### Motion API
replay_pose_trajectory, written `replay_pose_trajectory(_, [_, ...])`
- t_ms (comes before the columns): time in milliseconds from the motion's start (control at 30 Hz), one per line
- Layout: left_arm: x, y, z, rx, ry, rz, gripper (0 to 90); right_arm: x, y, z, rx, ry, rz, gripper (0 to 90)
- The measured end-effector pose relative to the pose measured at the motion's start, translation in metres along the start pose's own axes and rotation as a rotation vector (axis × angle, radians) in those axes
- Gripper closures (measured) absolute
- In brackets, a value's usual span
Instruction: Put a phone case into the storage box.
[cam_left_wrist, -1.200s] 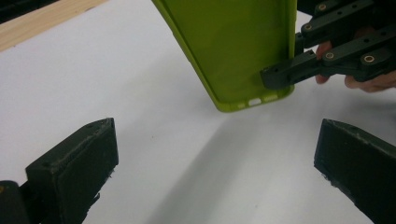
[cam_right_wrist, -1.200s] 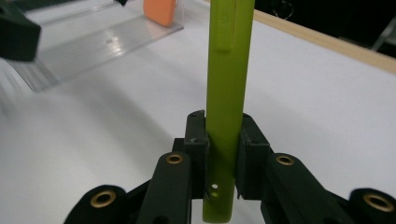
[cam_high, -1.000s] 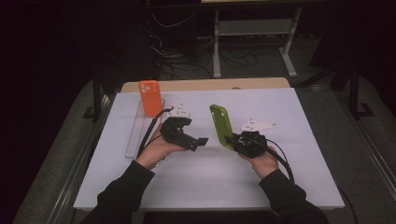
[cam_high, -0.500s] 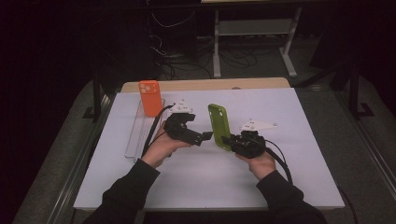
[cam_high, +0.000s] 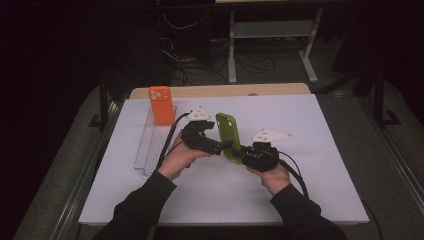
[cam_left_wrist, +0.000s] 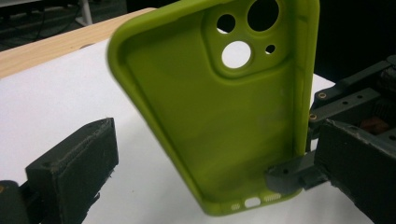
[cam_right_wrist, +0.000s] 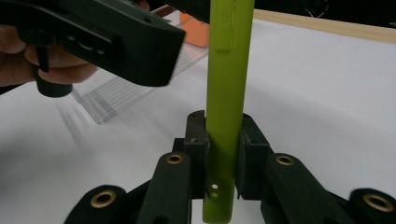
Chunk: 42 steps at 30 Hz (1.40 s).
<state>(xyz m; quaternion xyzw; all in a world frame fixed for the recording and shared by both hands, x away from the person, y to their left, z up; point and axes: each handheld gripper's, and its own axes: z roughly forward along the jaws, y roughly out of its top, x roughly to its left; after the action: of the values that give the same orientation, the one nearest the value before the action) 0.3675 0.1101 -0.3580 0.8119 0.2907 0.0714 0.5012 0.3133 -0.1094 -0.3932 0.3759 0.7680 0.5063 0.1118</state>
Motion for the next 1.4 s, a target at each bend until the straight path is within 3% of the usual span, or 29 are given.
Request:
replay_pose_trajectory(100, [-0.001,0.000,0.001,-0.018,-0.008,-0.014,0.0,0.003,0.000,0.002,0.005,0.006,0.000,75.9])
replay_pose_trajectory(333, [-0.003,-0.002,0.007,-0.009,-0.010,-0.003,0.0,0.010,-0.001,0.007,0.014,0.018,-0.008,75.9])
replay_pose_trajectory(467, [-0.002,-0.003,0.008,-0.025,-0.008,-0.028,0.0,0.010,-0.002,0.009,0.015,0.013,-0.026,75.9])
replay_pose_trajectory(667, [0.001,-0.004,0.006,-0.057,-0.011,-0.070,9.6,0.011,-0.003,0.010,0.023,0.003,-0.035,75.9])
replay_pose_trajectory(900, [0.001,-0.006,0.007,-0.056,-0.008,-0.048,11.5,0.011,-0.005,0.013,0.040,-0.013,-0.056,75.9])
replay_pose_trajectory(1100, [0.003,-0.004,0.004,-0.063,-0.025,-0.066,14.0,0.012,-0.005,0.014,0.037,-0.005,-0.068,74.5])
replay_pose_trajectory(1133, [0.003,-0.004,0.004,-0.064,-0.022,-0.063,14.1,0.012,-0.004,0.014,0.043,0.000,-0.068,71.9])
replay_pose_trajectory(1233, [0.003,-0.004,0.001,-0.060,-0.002,-0.070,14.7,0.011,-0.004,0.014,0.055,0.013,-0.065,51.5])
replay_pose_trajectory(1400, [0.011,-0.003,-0.005,-0.078,0.014,-0.095,14.8,0.002,-0.005,0.005,0.076,0.021,-0.047,30.9])
